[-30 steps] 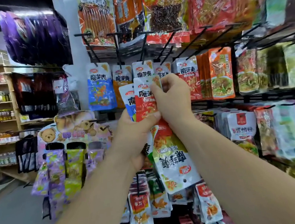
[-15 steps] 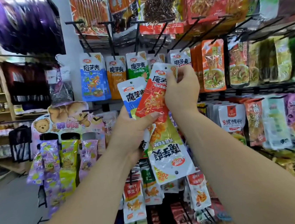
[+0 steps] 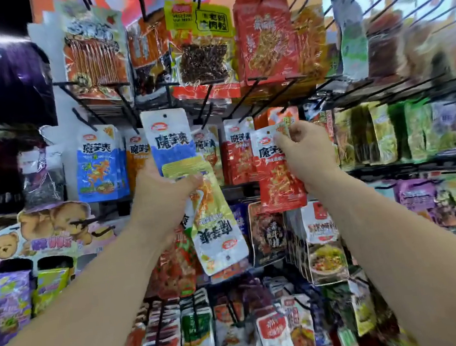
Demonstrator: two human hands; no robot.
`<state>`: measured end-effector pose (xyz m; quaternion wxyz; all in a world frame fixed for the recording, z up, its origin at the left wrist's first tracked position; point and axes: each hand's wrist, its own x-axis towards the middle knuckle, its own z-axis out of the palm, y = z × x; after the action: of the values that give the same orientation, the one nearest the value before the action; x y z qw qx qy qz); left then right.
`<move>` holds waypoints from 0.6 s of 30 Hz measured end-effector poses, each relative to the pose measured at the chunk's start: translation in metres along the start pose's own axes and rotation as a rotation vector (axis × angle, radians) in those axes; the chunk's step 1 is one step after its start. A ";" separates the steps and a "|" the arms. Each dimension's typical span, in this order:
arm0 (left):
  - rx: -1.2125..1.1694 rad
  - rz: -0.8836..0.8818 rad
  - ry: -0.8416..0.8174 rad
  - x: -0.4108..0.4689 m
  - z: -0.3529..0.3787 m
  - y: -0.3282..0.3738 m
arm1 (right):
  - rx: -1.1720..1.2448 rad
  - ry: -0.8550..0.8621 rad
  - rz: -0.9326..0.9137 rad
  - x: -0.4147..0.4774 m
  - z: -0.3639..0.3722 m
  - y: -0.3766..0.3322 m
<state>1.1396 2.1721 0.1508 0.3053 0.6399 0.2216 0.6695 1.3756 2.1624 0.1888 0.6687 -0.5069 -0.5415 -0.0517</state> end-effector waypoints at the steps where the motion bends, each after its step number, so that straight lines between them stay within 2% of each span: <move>1: 0.001 0.008 -0.003 0.003 0.002 0.001 | 0.015 -0.006 0.007 0.007 0.000 0.000; 8: 0.053 0.047 -0.037 0.018 0.015 -0.010 | 0.112 0.017 0.008 0.048 0.014 -0.019; 13: 0.064 0.039 -0.026 0.021 0.005 -0.017 | 0.105 0.048 0.035 0.065 0.025 -0.019; 18: 0.057 0.026 -0.100 0.017 0.009 -0.015 | 0.060 0.056 0.019 0.068 0.026 -0.014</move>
<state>1.1507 2.1934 0.1534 0.2888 0.6839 0.2165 0.6341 1.3768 2.2074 0.2478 0.6991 -0.4901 -0.5189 -0.0430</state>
